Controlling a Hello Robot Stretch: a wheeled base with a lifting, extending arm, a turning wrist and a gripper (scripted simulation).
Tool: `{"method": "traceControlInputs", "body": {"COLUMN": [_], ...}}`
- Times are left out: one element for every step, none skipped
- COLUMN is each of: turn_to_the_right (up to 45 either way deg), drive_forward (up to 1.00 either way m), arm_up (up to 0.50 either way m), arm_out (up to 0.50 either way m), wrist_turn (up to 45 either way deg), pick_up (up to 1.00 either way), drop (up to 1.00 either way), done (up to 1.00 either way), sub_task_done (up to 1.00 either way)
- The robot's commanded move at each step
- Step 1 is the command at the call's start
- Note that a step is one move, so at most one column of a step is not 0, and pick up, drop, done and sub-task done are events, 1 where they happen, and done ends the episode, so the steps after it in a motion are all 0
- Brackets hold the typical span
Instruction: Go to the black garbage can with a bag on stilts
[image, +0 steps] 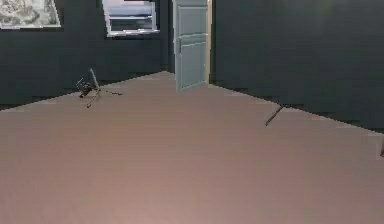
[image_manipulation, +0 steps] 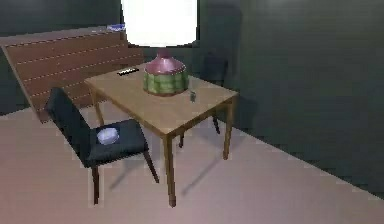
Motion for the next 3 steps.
{"method": "traceControlInputs", "body": {"turn_to_the_right": [42.0,0.0,-45.0], "drive_forward": [0.00,0.55,0.00], "arm_up": [0.00,0.00,0.00], "arm_out": [0.00,0.00,0.00], "wrist_turn": [0.0,0.0,0.0], "pick_up": [0.00,0.00,0.00], "drop": [0.00,0.00,0.00], "done": [0.00,0.00,0.00], "sub_task_done": [0.00,0.00,0.00]}}
